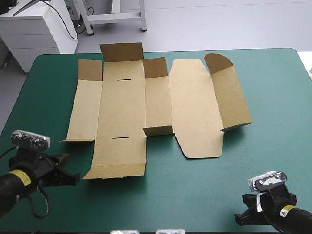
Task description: Fold the box
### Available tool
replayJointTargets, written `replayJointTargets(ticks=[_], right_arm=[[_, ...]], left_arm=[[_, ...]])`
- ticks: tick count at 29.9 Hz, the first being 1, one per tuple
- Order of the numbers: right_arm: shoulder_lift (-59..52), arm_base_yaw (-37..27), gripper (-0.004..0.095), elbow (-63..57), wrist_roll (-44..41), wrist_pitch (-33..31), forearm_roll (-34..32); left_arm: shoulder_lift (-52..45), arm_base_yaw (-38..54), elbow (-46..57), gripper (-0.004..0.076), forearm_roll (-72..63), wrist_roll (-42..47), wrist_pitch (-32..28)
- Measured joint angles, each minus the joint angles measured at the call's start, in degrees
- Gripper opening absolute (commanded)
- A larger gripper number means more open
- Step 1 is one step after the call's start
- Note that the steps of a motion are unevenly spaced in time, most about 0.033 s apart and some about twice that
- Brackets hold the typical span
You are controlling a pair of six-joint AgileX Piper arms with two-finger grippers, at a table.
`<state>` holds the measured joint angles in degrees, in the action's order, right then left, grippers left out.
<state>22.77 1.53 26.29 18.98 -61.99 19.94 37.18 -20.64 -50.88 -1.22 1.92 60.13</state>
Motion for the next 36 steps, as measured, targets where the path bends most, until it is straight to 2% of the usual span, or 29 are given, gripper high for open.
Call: replayJointTargets(ticks=[9, 12, 17, 22, 29, 36], right_arm=[[0.00, 0.00, -0.0020, 0.00, 0.00, 0.00, 0.00], [0.00, 0.00, -0.0020, 0.00, 0.00, 0.00, 0.00], [0.00, 0.00, -0.0020, 0.00, 0.00, 0.00, 0.00], [0.00, 0.00, -0.0020, 0.00, 0.00, 0.00, 0.00], [0.00, 0.00, -0.0020, 0.00, 0.00, 0.00, 0.00], [0.00, 0.00, -0.0020, 0.00, 0.00, 0.00, 0.00]], left_arm=[[19.02, 0.00, -13.57, 0.0019, 2.93, -2.25, -5.36], [25.63, 0.00, -20.79, 0.0018, 2.93, -4.63, -3.81], [36.18, 2.08, -31.06, 0.0018, 0.73, -9.84, 1.99], [42.91, 10.73, -37.45, 0.0018, -12.19, -17.35, 6.24], [47.80, 26.65, -38.50, 0.0018, -32.85, -27.66, 10.58], [50.09, 37.70, -38.25, 0.0015, -35.52, -32.22, 10.89]])
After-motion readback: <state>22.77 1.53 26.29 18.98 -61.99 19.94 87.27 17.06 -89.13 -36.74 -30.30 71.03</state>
